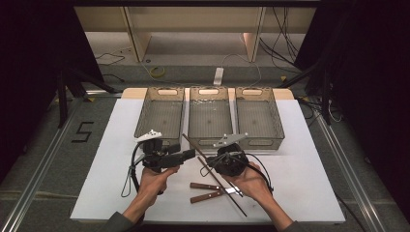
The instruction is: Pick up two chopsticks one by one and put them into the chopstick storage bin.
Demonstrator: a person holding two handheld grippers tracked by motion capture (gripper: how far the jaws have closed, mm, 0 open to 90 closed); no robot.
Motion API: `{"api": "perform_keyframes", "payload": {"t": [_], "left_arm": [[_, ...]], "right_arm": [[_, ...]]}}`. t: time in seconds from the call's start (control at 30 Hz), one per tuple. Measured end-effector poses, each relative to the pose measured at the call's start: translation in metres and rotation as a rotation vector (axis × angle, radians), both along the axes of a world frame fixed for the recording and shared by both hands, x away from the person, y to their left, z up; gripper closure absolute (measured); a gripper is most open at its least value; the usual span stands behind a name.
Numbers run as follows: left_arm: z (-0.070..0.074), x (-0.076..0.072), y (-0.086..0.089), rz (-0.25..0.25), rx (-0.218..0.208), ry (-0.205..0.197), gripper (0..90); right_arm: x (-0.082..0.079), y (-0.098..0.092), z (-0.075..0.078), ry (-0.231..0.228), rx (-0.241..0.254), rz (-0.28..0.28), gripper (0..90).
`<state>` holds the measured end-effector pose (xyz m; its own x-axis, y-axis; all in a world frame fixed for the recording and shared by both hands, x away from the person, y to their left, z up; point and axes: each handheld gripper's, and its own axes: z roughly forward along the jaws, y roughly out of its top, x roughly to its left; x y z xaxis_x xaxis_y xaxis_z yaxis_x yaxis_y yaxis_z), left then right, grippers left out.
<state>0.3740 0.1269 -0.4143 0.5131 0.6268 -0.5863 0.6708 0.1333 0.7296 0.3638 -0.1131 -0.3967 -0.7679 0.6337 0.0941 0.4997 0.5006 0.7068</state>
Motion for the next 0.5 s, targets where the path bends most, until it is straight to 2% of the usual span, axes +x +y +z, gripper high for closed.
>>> {"api": "perform_keyframes", "payload": {"t": [0.2, 0.33, 0.43, 0.5], "left_arm": [[-0.0018, 0.0039, -0.0038, 0.014, -0.034, 0.062, 31.1], [-0.0060, 0.0059, -0.0034, 0.010, -0.097, 0.096, 41.6], [-0.0049, 0.0036, -0.0066, 0.001, -0.069, 0.067, 47.4], [-0.0041, 0.0030, -0.0072, -0.009, -0.086, 0.067, 51.8]], "right_arm": [[-0.0024, 0.0046, 0.0036, -0.031, 0.024, 0.006, 85.3], [-0.0037, 0.0068, 0.0047, -0.045, 0.039, 0.014, 85.3], [-0.0045, 0.0096, 0.0042, -0.049, 0.041, 0.017, 85.3], [-0.0053, 0.0109, 0.0041, -0.056, 0.043, 0.017, 85.3]]}}
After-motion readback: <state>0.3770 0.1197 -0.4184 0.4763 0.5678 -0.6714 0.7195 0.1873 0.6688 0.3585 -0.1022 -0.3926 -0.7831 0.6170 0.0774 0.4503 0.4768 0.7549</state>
